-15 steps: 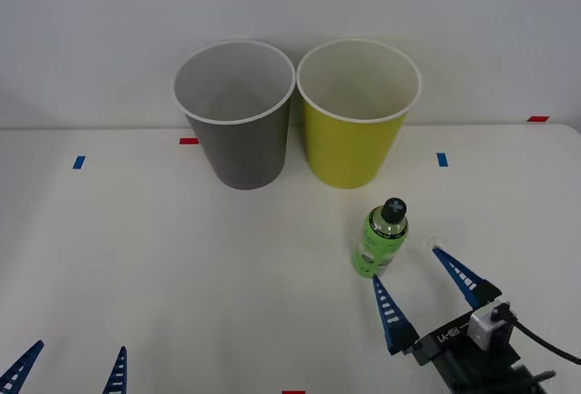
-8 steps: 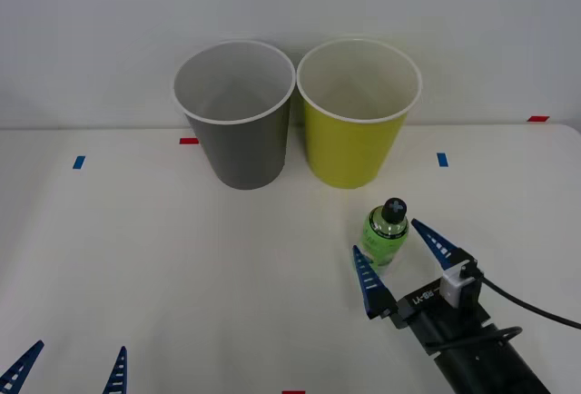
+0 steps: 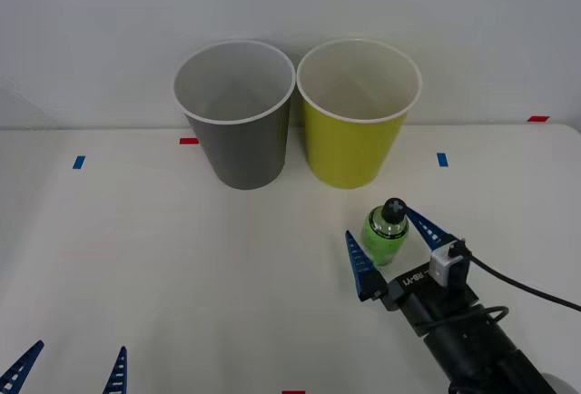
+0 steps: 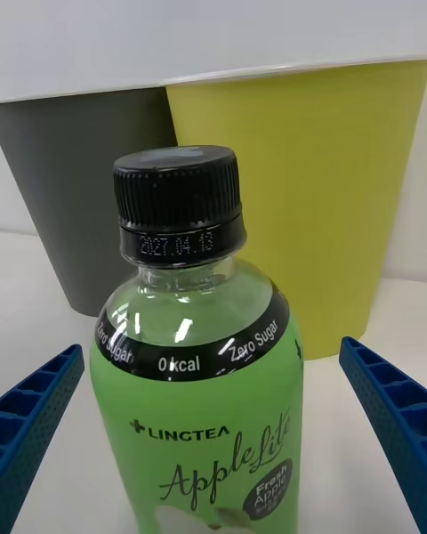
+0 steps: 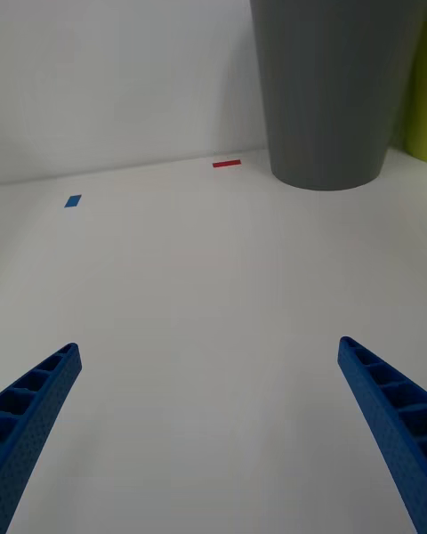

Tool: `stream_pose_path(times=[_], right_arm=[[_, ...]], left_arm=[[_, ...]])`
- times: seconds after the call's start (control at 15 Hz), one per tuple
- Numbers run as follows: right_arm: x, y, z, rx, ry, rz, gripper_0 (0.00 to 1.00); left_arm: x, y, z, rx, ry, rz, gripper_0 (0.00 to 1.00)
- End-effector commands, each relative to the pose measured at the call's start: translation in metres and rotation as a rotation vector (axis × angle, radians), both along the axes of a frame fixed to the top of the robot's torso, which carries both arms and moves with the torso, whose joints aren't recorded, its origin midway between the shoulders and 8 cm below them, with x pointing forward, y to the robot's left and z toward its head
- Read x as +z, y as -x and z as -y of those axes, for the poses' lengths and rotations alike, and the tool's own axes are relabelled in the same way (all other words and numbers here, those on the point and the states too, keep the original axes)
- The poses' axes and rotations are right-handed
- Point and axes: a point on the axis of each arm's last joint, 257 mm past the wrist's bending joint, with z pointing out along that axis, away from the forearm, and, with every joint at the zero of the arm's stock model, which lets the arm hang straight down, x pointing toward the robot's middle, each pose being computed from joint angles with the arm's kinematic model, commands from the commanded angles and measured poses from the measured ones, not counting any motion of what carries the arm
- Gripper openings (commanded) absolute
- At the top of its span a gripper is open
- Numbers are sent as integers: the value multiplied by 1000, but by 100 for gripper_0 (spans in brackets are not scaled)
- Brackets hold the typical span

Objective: Put cans in the gray bin and PET bottles in the light green bin.

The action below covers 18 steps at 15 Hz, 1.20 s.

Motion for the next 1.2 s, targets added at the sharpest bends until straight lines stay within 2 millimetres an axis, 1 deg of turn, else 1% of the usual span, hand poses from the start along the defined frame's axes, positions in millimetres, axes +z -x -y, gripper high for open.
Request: stream_pose_path(times=[0.07, 0.13, 0.2, 0.27, 0.33, 0.4, 1.0, 1.2], right_arm=[[-1, -3, 1, -6, 15, -3, 100], [0, -4, 1, -7, 15, 0, 100], [0, -4, 1, -6, 20, 1, 88], [1, -4, 1, -6, 25, 5, 41], [1, -6, 0, -5, 25, 3, 3], [0, -7, -1, -5, 25, -1, 0], [-1, -8, 1, -10, 21, -13, 0], [6, -10, 0, -7, 18, -36, 0]], left_arm=[[0, 0, 0, 0, 0, 0, 100], [0, 0, 0, 0, 0, 0, 100], [0, 0, 0, 0, 0, 0, 100], [0, 0, 0, 0, 0, 0, 100], [0, 0, 0, 0, 0, 0, 100], [0, 0, 0, 0, 0, 0, 100], [0, 0, 0, 0, 0, 0, 100], [0, 0, 0, 0, 0, 0, 100]])
